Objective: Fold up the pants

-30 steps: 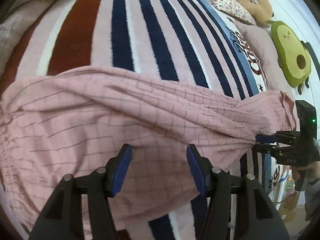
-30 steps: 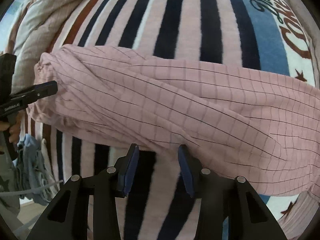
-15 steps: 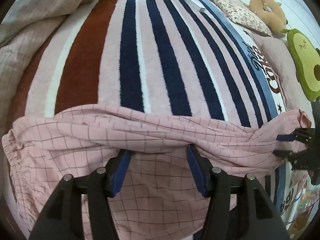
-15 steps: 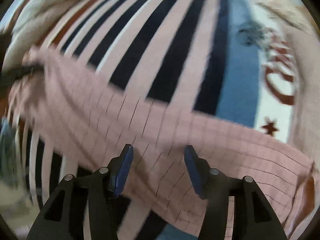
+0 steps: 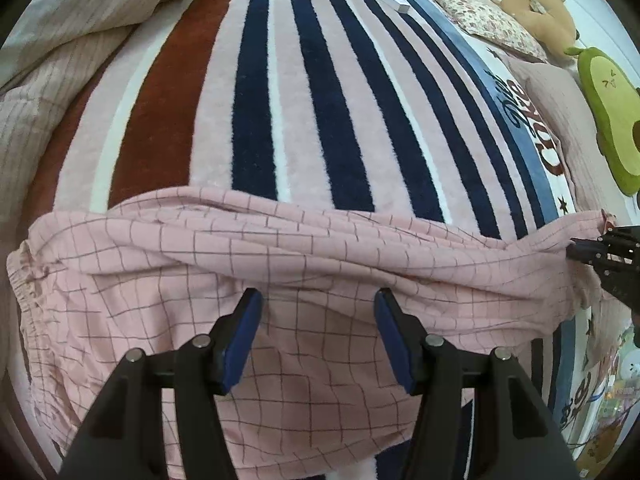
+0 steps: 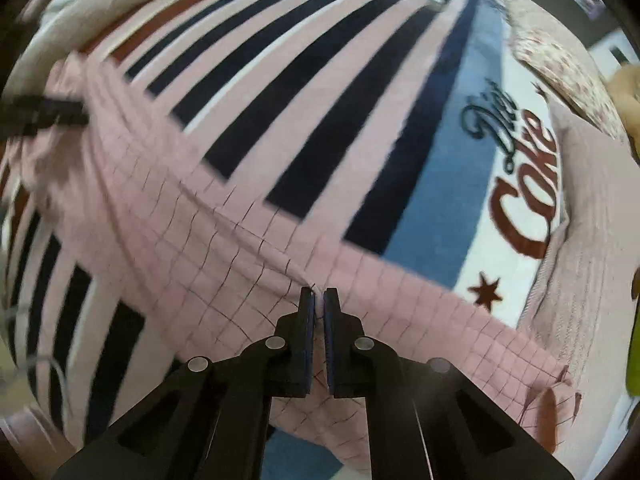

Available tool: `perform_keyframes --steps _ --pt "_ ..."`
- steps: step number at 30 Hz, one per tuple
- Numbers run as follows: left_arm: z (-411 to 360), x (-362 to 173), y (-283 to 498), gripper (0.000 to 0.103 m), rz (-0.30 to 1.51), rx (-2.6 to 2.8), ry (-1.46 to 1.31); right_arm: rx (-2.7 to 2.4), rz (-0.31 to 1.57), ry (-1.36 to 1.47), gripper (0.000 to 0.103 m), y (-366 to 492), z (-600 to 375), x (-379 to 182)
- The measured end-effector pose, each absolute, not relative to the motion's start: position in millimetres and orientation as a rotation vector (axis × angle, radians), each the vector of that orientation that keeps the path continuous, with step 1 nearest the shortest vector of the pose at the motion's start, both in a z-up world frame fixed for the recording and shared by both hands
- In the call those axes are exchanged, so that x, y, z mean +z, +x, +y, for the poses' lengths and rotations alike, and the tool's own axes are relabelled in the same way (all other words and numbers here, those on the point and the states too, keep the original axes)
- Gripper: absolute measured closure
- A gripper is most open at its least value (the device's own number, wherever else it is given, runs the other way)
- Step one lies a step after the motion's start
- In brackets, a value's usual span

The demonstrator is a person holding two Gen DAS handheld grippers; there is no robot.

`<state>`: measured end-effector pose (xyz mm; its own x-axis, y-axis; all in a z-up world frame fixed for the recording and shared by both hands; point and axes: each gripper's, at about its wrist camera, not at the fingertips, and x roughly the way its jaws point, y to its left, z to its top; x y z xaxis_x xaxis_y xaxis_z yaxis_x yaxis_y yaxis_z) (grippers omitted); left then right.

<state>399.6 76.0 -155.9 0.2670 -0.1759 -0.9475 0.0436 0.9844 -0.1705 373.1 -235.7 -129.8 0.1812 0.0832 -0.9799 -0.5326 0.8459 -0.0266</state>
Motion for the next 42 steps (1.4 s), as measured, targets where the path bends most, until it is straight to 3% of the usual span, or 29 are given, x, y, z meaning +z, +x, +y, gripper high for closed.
perform_keyframes --steps 14,15,16,18,21,24,33,42 --pt "78 -163 417 0.047 1.248 -0.035 -0.056 0.289 1.245 -0.429 0.102 420 -242 -131" --pt "75 -158 417 0.046 1.243 -0.039 -0.055 0.284 1.257 -0.410 0.096 420 -247 -131" --pt "73 -153 416 0.041 1.239 -0.049 -0.064 0.279 1.268 -0.372 0.081 419 -253 -128" --pt "68 -139 413 0.038 1.223 -0.064 -0.078 0.257 1.267 -0.319 0.066 423 -268 -121" --pt "57 -115 408 0.035 1.194 -0.079 -0.077 0.219 1.278 -0.295 0.065 407 -293 -101" --pt "40 -95 404 0.035 1.178 -0.113 -0.098 0.182 1.302 -0.315 0.054 384 -321 -85" --pt "-42 -73 394 0.035 1.201 -0.240 -0.108 0.156 1.422 -0.314 0.052 308 -388 -89" --pt "-80 -68 379 0.035 1.217 -0.261 -0.050 -0.020 1.259 -0.409 0.050 308 -433 -95"
